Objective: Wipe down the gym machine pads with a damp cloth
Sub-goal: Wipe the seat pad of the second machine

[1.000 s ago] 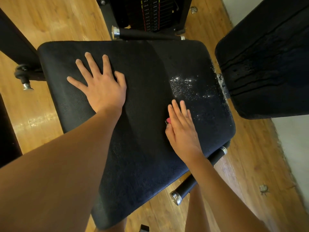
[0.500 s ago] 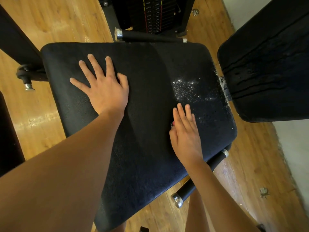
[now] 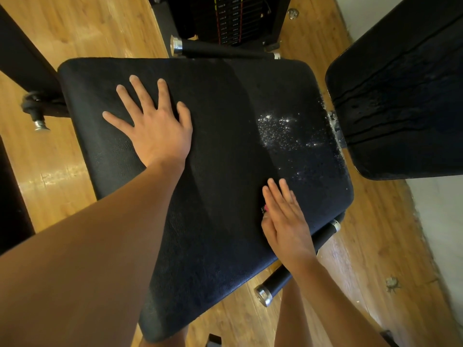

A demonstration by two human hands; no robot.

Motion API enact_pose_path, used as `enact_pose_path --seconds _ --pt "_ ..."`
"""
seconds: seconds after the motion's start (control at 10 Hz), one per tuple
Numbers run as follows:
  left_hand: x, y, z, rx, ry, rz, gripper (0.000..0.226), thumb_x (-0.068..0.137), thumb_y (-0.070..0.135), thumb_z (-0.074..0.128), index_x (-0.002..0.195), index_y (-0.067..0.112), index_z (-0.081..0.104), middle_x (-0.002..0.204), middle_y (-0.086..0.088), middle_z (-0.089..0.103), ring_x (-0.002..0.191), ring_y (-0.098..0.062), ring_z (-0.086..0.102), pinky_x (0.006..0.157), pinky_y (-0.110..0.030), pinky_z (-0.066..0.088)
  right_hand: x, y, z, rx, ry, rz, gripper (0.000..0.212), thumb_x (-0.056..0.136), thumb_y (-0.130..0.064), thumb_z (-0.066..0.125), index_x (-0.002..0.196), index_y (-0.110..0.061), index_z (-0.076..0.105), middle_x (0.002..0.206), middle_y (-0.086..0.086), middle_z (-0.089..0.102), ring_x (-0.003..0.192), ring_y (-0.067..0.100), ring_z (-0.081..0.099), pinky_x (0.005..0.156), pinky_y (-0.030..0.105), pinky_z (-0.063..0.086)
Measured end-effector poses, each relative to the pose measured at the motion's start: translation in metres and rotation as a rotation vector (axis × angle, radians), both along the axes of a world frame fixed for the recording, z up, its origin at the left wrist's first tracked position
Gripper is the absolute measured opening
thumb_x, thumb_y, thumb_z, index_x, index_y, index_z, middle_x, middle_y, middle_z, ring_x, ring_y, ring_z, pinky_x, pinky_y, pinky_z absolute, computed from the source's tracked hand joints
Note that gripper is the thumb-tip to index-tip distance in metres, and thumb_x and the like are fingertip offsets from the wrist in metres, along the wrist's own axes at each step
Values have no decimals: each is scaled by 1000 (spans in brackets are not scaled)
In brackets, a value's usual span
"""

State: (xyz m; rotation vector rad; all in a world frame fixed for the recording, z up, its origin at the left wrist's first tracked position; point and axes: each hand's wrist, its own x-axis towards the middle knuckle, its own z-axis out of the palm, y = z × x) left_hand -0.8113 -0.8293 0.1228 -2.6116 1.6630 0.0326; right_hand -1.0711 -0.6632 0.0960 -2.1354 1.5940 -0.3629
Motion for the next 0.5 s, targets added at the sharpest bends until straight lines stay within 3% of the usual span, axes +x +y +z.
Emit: enact_pose_path --seconds 0.5 --pt "0 -1 2 7 6 2 63 102 52 20 160 30 28 171 -14 10 156 -42 3 115 -76 0 -26 22 3 -40 5 112 49 100 -13 43 147 1 46 157 17 40 152 28 25 128 39 13"
